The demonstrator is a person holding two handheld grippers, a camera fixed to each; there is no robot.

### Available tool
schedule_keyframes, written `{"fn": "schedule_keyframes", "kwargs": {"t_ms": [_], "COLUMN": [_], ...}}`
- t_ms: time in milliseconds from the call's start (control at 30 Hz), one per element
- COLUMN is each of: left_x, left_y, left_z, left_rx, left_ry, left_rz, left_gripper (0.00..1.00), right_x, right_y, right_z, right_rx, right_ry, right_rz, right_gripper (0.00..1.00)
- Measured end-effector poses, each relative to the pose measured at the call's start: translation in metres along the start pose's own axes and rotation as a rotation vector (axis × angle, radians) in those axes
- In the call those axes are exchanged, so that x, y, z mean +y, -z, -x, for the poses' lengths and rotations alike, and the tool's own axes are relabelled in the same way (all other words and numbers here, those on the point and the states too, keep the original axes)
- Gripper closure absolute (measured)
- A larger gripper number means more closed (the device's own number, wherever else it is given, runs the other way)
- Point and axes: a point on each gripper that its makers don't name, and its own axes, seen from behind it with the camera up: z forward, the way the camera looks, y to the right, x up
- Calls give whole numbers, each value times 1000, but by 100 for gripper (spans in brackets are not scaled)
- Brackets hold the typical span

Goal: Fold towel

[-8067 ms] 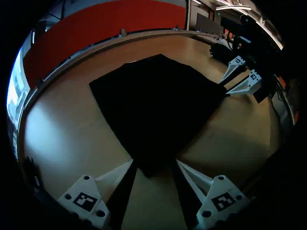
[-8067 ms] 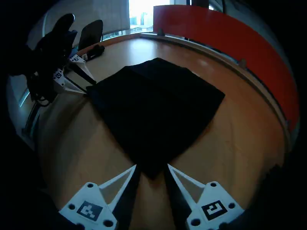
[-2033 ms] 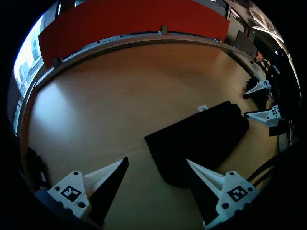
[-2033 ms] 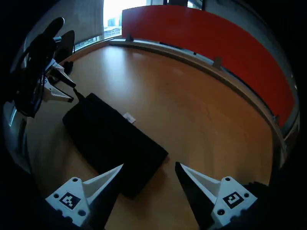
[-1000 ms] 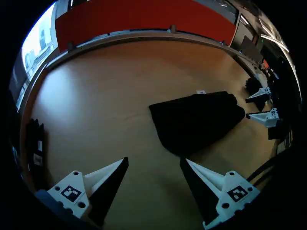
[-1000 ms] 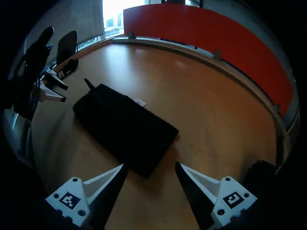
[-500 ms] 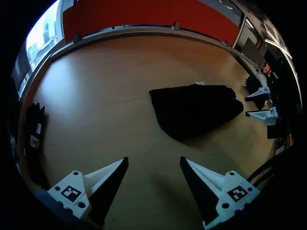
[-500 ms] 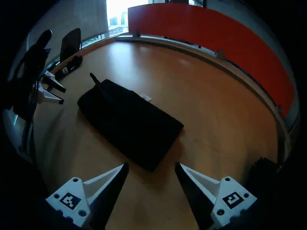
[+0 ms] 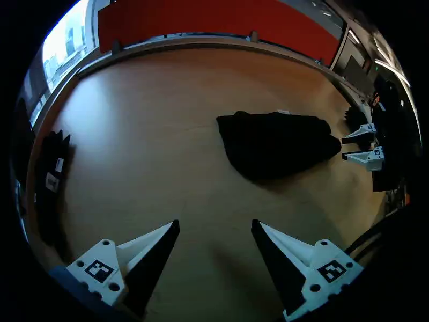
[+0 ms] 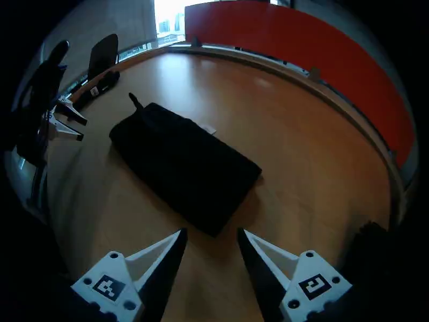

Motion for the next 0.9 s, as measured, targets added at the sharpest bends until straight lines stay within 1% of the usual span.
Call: {"fn": "schedule_keyframes", "kwargs": {"t_ms": [200, 267, 400, 467, 533, 600, 800, 900], "left_x": [-1, -2, -5, -6, -8, -9, -10, -10], "left_y": [5, 7, 11, 12, 14, 16, 19, 20], "left_z": [12, 16, 22, 25, 27, 30, 35, 37], "left_rx": [-9, -12, -17, -18, -19, -20, -23, -24], "left_ry": [16, 20, 30, 34, 38, 41, 49, 52], "left_rz": [-3, -5, -10, -12, -16, -19, -24, -23], "left_gripper": [0, 0, 0, 0, 0, 0, 0, 0], "right_x": [-2, -2, -3, -3, -2, -2, -2, -3], "right_y": [-4, -5, -6, -7, -7, -7, -8, -9], "right_z": [3, 3, 3, 3, 2, 1, 0, 0], "right_rx": [-15, -18, -18, -21, -20, -18, -18, -20], "right_ry": [8, 7, 11, 16, 22, 25, 26, 33], "right_rz": [-19, -22, -35, -36, -37, -38, -47, -51], "right_gripper": [47, 50, 51, 60, 63, 68, 68, 74]}}
